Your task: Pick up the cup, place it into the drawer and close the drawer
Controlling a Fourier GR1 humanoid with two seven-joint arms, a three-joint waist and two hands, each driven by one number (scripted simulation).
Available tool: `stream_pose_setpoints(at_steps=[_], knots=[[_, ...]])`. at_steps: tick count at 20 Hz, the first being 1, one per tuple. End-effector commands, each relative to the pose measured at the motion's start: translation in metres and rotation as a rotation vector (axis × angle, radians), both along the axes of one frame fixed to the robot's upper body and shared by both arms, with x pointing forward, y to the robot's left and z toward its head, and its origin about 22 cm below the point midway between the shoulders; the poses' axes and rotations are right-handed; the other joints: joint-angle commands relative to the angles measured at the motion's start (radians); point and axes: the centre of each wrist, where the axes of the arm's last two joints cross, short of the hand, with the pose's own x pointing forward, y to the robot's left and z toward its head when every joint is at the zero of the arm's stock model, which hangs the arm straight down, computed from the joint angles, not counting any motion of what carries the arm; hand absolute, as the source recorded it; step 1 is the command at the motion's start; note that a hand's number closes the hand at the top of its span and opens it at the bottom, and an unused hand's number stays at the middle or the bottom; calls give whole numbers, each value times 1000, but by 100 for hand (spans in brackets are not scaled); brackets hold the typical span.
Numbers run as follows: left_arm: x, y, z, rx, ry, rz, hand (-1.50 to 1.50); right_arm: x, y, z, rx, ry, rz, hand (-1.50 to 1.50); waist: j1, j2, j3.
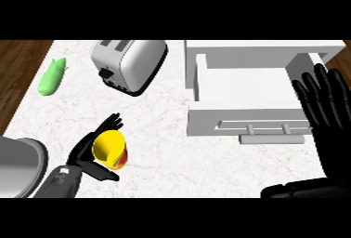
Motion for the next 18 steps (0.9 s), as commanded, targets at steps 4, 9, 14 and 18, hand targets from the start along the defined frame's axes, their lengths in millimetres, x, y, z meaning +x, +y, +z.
stream_pose_setpoints(at_steps=[4,9,14,18], knots=[[-4,-34,-15,-244,24,-156,-150,7,-5,5,-11,-1,22,-150,-5,3,-1],[-2,-19,-8,-318,30,-204,150,11,-4,7,13,3,-15,-150,3,1,-1],[4,-19,-4,-317,-38,-182,150,1,0,-3,-13,2,12,-150,-12,5,-2],[6,-30,-1,-320,-132,-139,150,2,-4,2,-1,-11,1,-150,-5,2,-1]])
